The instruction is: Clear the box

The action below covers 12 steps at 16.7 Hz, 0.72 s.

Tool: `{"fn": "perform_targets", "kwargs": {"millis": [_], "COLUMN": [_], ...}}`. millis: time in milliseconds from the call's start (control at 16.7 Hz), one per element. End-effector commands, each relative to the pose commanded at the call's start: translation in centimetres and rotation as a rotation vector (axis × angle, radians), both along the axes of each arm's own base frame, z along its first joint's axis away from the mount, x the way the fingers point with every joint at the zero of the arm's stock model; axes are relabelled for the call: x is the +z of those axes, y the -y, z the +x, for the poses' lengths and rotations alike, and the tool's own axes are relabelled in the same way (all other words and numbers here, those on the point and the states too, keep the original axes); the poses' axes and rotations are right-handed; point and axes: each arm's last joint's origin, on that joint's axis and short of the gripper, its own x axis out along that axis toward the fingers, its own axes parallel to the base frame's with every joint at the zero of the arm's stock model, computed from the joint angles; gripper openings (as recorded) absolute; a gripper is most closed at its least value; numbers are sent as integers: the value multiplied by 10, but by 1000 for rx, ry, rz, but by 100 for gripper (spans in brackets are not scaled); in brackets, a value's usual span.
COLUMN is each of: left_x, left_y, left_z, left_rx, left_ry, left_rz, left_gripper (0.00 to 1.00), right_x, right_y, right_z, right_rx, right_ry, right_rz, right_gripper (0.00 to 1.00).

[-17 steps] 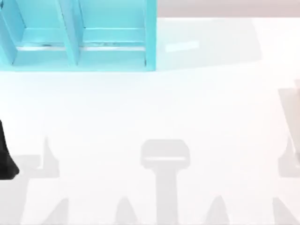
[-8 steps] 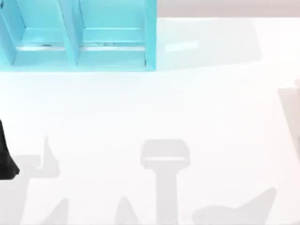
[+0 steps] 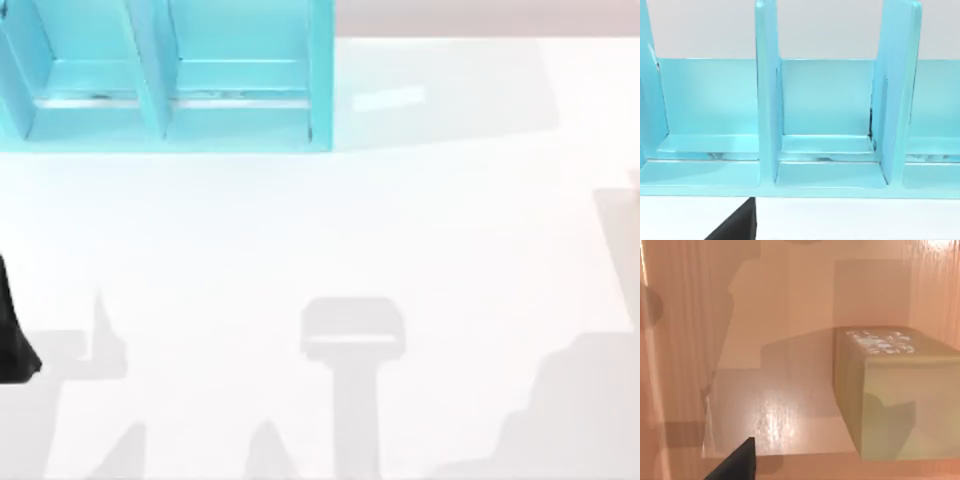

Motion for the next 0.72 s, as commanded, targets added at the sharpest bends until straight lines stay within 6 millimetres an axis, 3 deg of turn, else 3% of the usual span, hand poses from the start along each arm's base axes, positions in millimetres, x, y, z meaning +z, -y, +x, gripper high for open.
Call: {"fn": "perform_targets", "kwargs": {"millis": [240, 600, 720], "left_x": [0, 0, 0], "left_y": [0, 0, 0], "left_z": [0, 0, 0], "left_rx": [0, 0, 0], "left_ry": [0, 0, 0], "left_rz": [0, 0, 0], "left_gripper": [100, 100, 100], "right_x": [-3, -3, -16], "right_y": [27, 28, 29], "right_z": [11, 12, 12], "right_rx": [-4, -2, -5], "right_ry": [-117, -125, -137], "right_rz": [62, 67, 75], "right_gripper": [100, 100, 100]}}
